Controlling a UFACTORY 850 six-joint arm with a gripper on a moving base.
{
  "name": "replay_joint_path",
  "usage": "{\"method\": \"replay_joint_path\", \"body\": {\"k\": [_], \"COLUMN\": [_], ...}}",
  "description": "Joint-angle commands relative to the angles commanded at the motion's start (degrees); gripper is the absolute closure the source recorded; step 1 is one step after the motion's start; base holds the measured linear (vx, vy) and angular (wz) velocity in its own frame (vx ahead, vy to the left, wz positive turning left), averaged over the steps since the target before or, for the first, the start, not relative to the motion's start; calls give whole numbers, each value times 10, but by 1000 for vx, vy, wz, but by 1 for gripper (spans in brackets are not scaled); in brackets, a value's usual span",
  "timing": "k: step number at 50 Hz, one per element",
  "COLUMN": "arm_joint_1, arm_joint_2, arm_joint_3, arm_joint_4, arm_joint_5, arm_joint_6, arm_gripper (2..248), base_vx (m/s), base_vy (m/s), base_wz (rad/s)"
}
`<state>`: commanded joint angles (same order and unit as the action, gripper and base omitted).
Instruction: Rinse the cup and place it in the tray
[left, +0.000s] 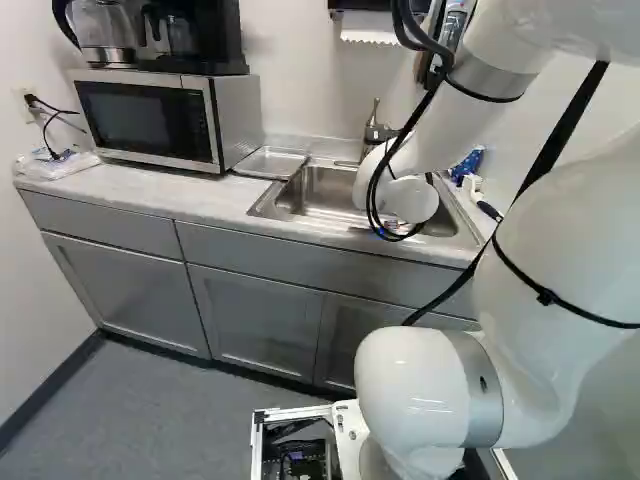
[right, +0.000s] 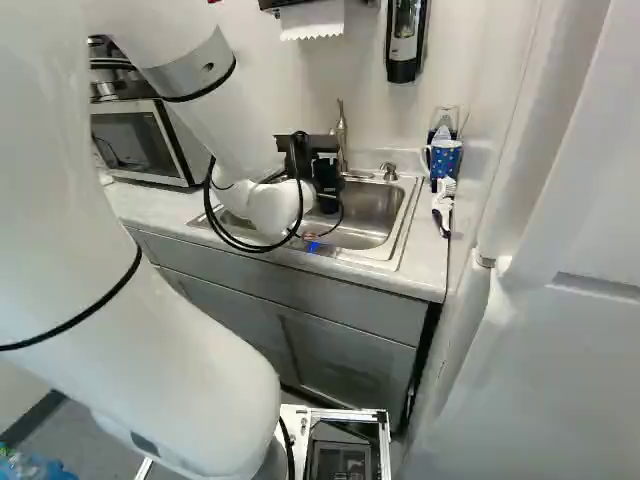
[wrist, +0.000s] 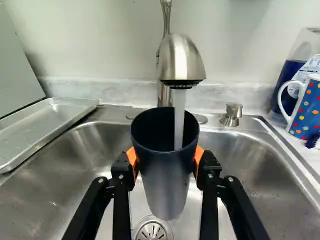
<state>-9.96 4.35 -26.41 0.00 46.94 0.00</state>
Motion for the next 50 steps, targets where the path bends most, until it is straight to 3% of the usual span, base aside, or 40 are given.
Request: {"method": "replay_joint_path", "body": {"k": [50], "arm_joint_1": [0], "arm_joint_2": [0], "arm_joint_3": [0], "arm_joint_4": [0], "arm_joint_5": [0], "arm_joint_6": [0], "arm_gripper": [126], "base_vx": [0], "base_vy": [0], "base_wz": [0]}}
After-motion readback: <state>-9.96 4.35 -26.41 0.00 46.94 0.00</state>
